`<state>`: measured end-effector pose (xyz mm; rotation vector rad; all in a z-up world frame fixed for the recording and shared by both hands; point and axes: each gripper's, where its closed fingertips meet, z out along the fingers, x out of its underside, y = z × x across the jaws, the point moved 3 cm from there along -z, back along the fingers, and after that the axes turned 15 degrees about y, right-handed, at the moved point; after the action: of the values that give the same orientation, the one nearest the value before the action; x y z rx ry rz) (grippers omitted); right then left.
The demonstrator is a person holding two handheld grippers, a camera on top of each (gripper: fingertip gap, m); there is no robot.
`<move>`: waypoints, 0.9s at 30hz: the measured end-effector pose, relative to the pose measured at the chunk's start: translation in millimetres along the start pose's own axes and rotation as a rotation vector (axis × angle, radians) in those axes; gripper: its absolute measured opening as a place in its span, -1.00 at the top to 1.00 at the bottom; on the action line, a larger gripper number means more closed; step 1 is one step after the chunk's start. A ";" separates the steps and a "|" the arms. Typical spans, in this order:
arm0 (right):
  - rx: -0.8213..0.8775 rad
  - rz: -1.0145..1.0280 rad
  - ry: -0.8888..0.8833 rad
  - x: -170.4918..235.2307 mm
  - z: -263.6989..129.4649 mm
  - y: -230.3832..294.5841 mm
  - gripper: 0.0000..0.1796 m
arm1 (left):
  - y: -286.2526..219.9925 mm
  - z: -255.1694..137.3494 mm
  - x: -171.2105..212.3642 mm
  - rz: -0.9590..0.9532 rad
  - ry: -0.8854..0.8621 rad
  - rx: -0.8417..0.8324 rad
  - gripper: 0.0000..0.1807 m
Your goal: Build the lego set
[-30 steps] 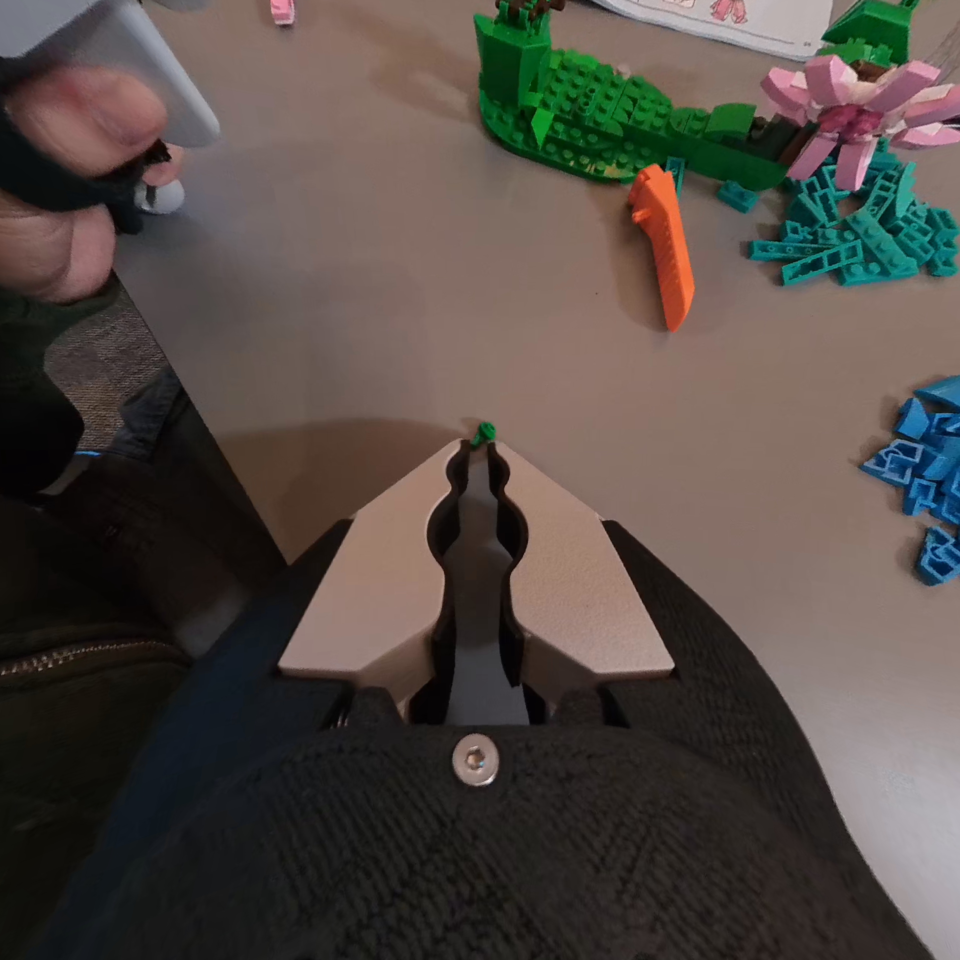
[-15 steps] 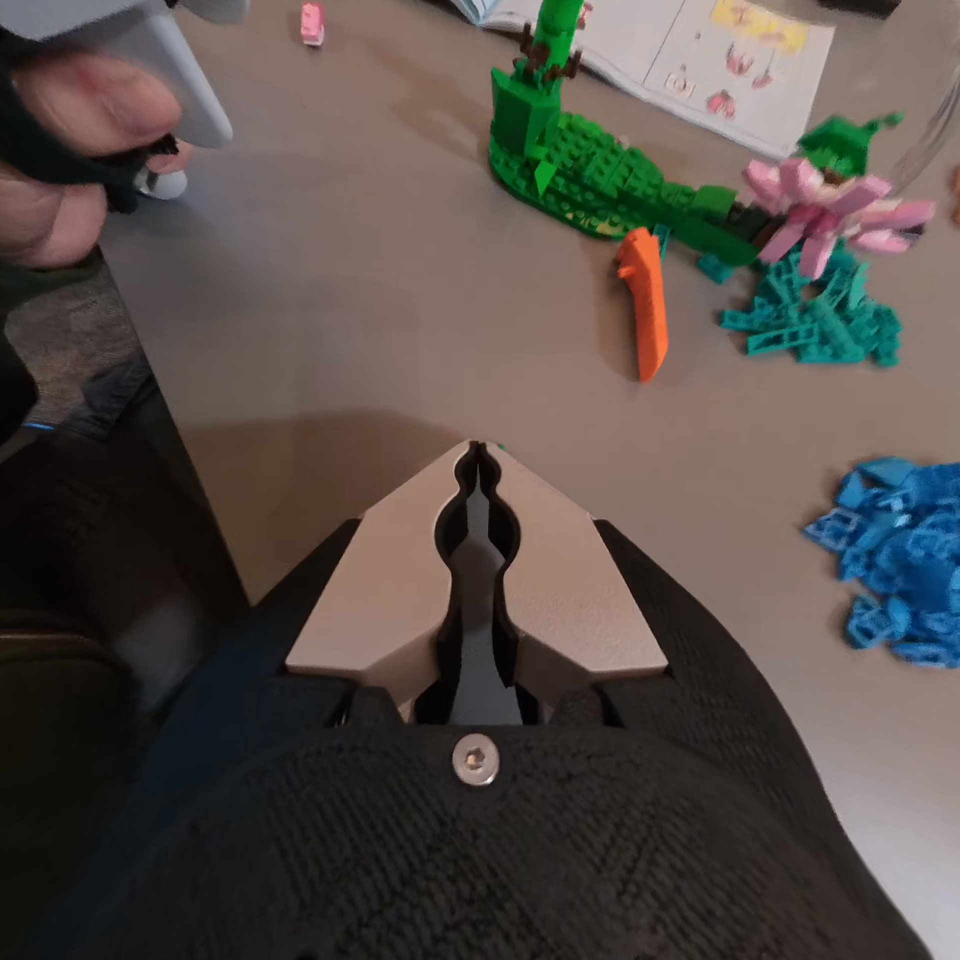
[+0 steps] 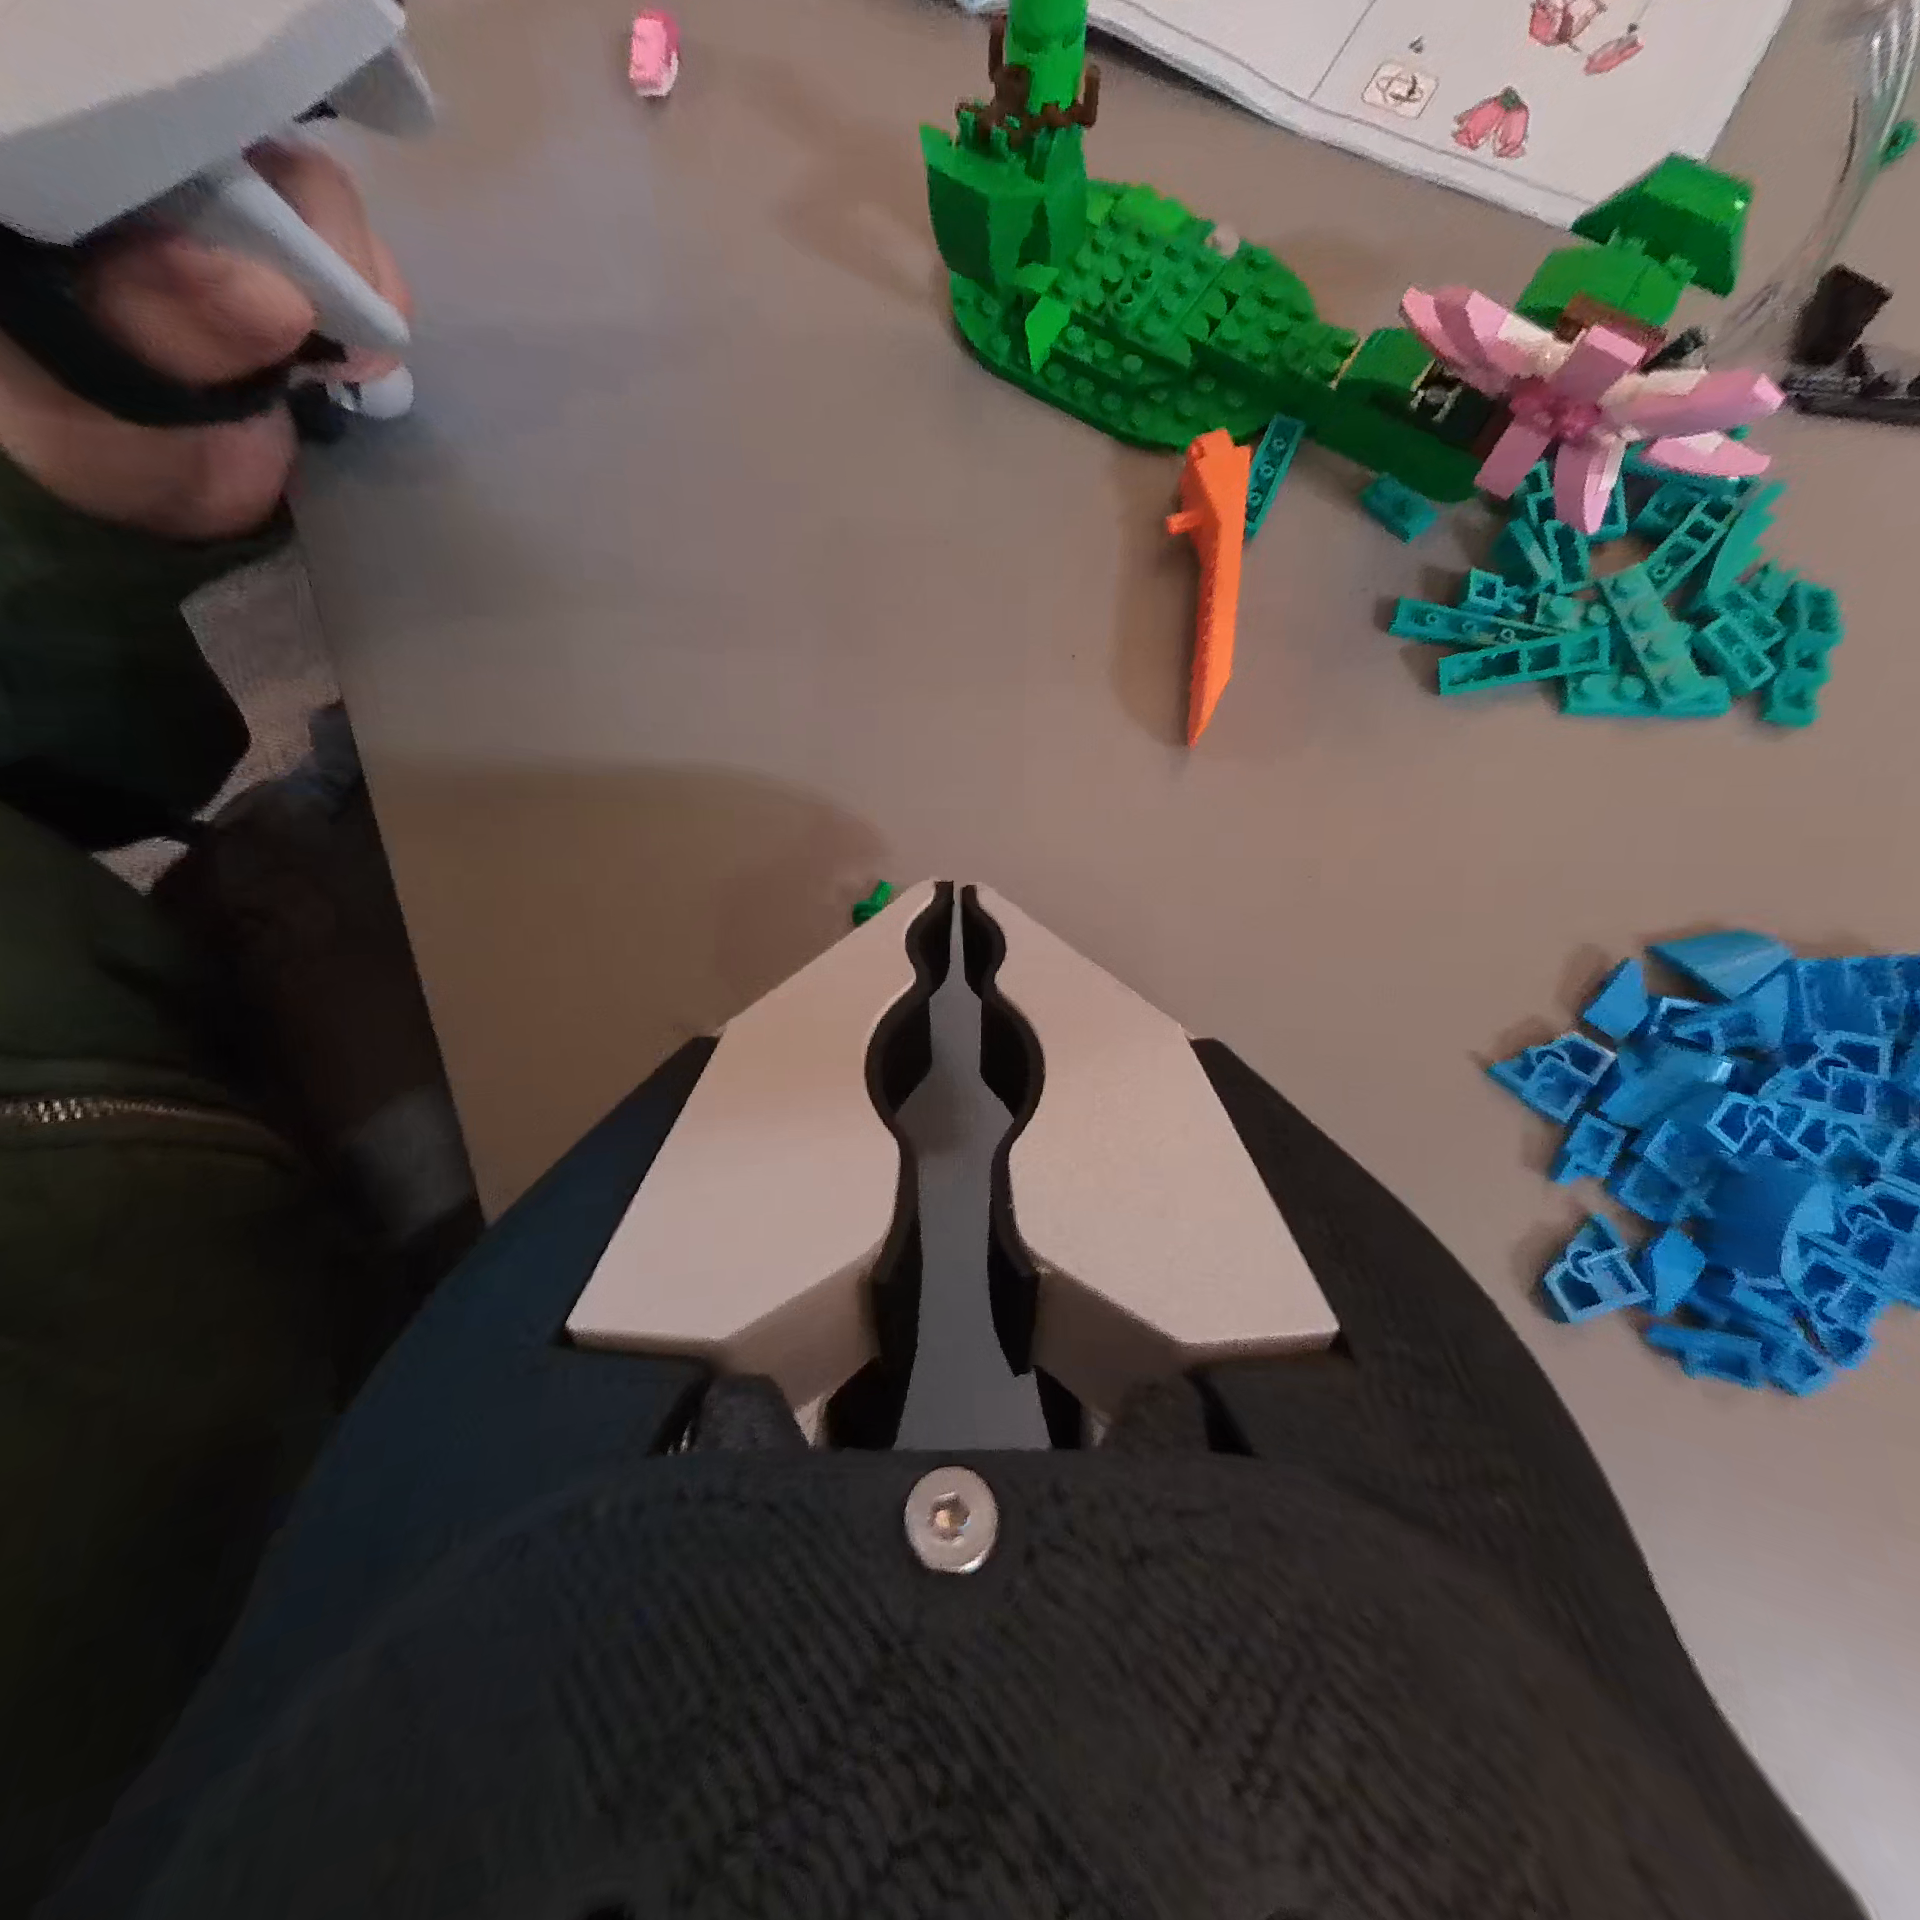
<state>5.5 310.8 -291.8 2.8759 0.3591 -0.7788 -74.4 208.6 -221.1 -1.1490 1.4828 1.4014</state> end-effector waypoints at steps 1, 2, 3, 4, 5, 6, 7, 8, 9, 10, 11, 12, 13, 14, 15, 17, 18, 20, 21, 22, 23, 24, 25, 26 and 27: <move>-0.026 0.004 0.004 -1.0 0.4 1.8 1.00 | -0.1 0.0 0.0 0.000 0.000 0.001 0.82; -0.055 0.007 0.009 -2.2 1.0 5.1 0.98 | -0.2 0.1 -0.1 0.001 0.000 0.001 0.82; -0.073 0.011 0.023 -2.3 2.2 7.9 0.98 | -0.5 0.3 0.1 0.003 0.001 0.001 0.82; -0.082 0.012 0.045 -1.3 3.8 10.4 0.96 | -0.6 0.5 0.2 0.004 0.002 0.002 0.82; -0.084 0.007 0.065 -0.1 5.4 12.7 0.93 | -0.8 0.7 0.4 0.004 0.003 0.003 0.82; -0.082 0.000 0.075 0.6 6.5 14.6 0.92 | -1.0 0.7 0.4 0.004 0.004 0.004 0.82; -0.079 -0.006 0.076 0.3 6.8 16.0 0.91 | -0.9 0.8 0.4 0.004 0.004 0.004 0.82; -0.077 -0.008 0.072 -0.6 6.5 16.7 0.91 | -1.0 0.7 0.3 0.004 0.003 0.005 0.82; -0.078 -0.004 0.072 -1.5 6.0 16.4 0.91 | -1.1 0.8 0.4 0.004 0.003 0.005 0.82; -0.081 0.001 0.077 -2.4 5.7 15.1 0.91 | -1.3 0.9 0.4 0.005 0.004 0.007 0.82; -0.082 0.010 0.089 -3.4 5.5 12.3 0.91 | -1.6 1.1 0.5 0.006 0.005 0.008 0.82; -0.084 0.029 0.115 -4.4 5.6 8.3 0.92 | -1.9 1.2 0.5 0.008 0.005 0.008 0.82; -0.103 0.052 0.154 -5.2 5.8 5.7 0.93 | -2.1 1.2 0.5 0.010 0.005 0.008 0.82; -0.142 0.074 0.206 -6.2 5.7 5.4 0.92 | -2.2 1.1 0.3 0.012 0.004 0.007 0.82; -0.184 0.098 0.267 -7.2 5.6 6.1 0.89 | -2.3 0.9 0.2 0.013 0.003 0.006 0.82; -0.221 0.118 0.375 -12.2 6.6 4.3 0.82 | -2.2 0.8 0.2 0.013 0.002 0.004 0.82; -0.228 0.112 0.422 -15.8 8.0 2.8 0.83 | -2.2 0.8 0.1 0.014 0.002 0.003 0.82; -0.260 0.111 0.535 -21.1 11.1 2.4 0.85 | -2.4 0.5 -0.2 0.017 0.000 0.000 0.82; -0.270 0.110 0.592 -23.6 12.4 2.3 0.85 | -2.4 0.2 -0.4 0.020 -0.003 -0.002 0.82; -0.263 0.104 0.647 -25.7 13.4 1.3 0.85 | -2.4 -0.1 -0.6 0.022 -0.006 -0.005 0.82; -0.247 0.092 0.701 -27.1 14.1 0.4 0.85 | -2.4 -0.4 -0.9 0.023 -0.009 -0.007 0.82; -0.232 0.077 0.753 -27.5 14.5 0.3 0.86 | -2.2 -0.8 -1.3 0.024 -0.012 -0.011 0.82; -0.222 0.064 0.801 -27.3 15.0 1.6 0.87 | -2.3 -1.2 -1.5 0.025 -0.014 -0.012 0.83; -0.216 0.052 0.842 -27.0 15.8 3.9 0.88 | -2.6 -1.5 -1.7 0.026 -0.016 -0.011 0.82; -0.208 0.038 0.878 -26.3 16.6 6.4 0.89 | -3.0 -1.8 -2.0 0.027 -0.018 -0.011 0.83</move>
<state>-22.8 296.3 -292.1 2.8306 0.4270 0.5452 -70.8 207.0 -219.9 -1.1239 1.4852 1.4360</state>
